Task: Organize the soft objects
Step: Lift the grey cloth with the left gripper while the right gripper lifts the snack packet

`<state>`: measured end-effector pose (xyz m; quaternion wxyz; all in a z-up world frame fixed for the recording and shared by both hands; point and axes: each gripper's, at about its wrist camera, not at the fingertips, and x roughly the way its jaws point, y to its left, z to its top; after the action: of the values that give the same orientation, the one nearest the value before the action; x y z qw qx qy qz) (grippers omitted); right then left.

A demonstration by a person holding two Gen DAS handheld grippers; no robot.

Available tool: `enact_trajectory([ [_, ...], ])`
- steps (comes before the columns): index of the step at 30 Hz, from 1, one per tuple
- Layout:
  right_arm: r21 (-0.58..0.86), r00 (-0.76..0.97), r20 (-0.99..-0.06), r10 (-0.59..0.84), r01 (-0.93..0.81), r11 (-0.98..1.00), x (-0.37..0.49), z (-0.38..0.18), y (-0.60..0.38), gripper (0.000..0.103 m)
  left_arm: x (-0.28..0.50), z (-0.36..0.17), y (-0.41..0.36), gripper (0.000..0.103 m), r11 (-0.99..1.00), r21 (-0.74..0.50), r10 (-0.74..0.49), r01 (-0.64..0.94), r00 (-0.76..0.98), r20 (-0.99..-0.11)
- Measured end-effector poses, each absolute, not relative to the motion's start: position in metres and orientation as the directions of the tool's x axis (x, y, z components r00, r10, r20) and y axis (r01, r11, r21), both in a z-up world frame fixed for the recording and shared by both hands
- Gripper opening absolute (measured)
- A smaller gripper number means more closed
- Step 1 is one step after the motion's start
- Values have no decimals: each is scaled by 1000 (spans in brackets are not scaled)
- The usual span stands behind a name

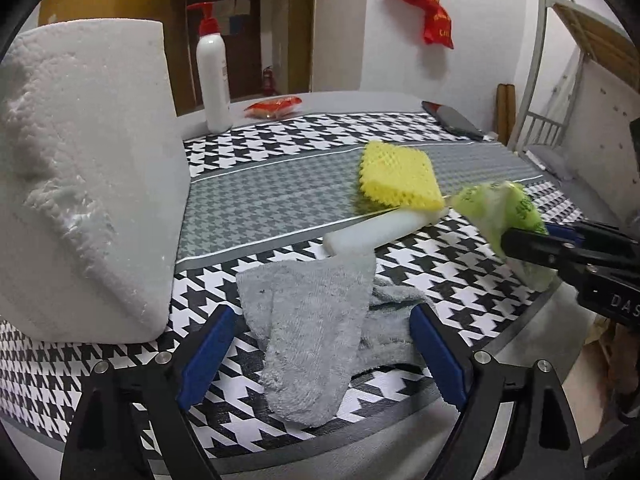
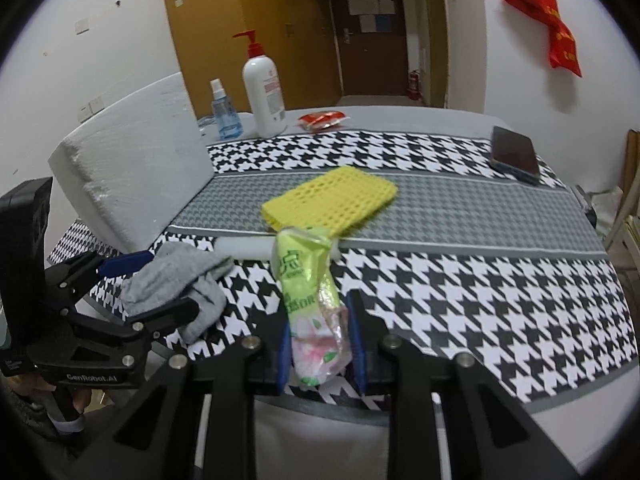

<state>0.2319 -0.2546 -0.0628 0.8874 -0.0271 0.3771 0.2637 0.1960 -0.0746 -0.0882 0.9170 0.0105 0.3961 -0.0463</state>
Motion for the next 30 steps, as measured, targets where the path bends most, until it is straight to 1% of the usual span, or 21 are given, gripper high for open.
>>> enact_trajectory([
  [6, 129, 583, -695, 421, -475, 871, 228, -62, -255, 29, 199, -91, -73, 78, 994, -27, -93, 109, 673, -733],
  [8, 132, 585, -694, 421, -471, 872, 226, -62, -256, 29, 200, -90, -73, 71, 993, -27, -96, 112, 675, -732],
  [11, 142, 585, -697, 416, -456, 879, 227, -64, -259, 29, 200, -89, -73, 65, 993, -26, -100, 118, 678, -728],
  [13, 143, 585, -700, 410, -448, 883, 227, -65, -259, 29, 200, -89, -74, 63, 992, -22, -101, 124, 682, -724],
  [15, 142, 584, -703, 406, -444, 885, 227, -66, -259, 29, 200, -89, -75, 55, 991, -17, -106, 136, 684, -721],
  [16, 142, 584, -704, 404, -442, 886, 227, -66, -259, 29, 200, -89, -76, 49, 990, -15, -108, 140, 685, -721],
  [18, 143, 586, -703, 403, -439, 887, 227, -66, -260, 29, 200, -88, -78, 43, 988, -1, -107, 153, 684, -722],
  [19, 142, 586, -703, 402, -438, 888, 227, -66, -259, 29, 200, -88, -78, 34, 988, 0, -109, 157, 683, -722],
  [20, 142, 586, -704, 402, -437, 888, 227, -66, -259, 29, 200, -87, -78, 27, 987, -1, -110, 158, 683, -722],
  [23, 140, 590, -702, 399, -435, 890, 226, -65, -259, 29, 199, -85, -76, 23, 986, -7, -121, 165, 689, -715],
  [30, 134, 615, -683, 395, -426, 895, 220, -62, -261, 29, 188, -64, -74, 23, 979, -25, -167, 200, 731, -662],
])
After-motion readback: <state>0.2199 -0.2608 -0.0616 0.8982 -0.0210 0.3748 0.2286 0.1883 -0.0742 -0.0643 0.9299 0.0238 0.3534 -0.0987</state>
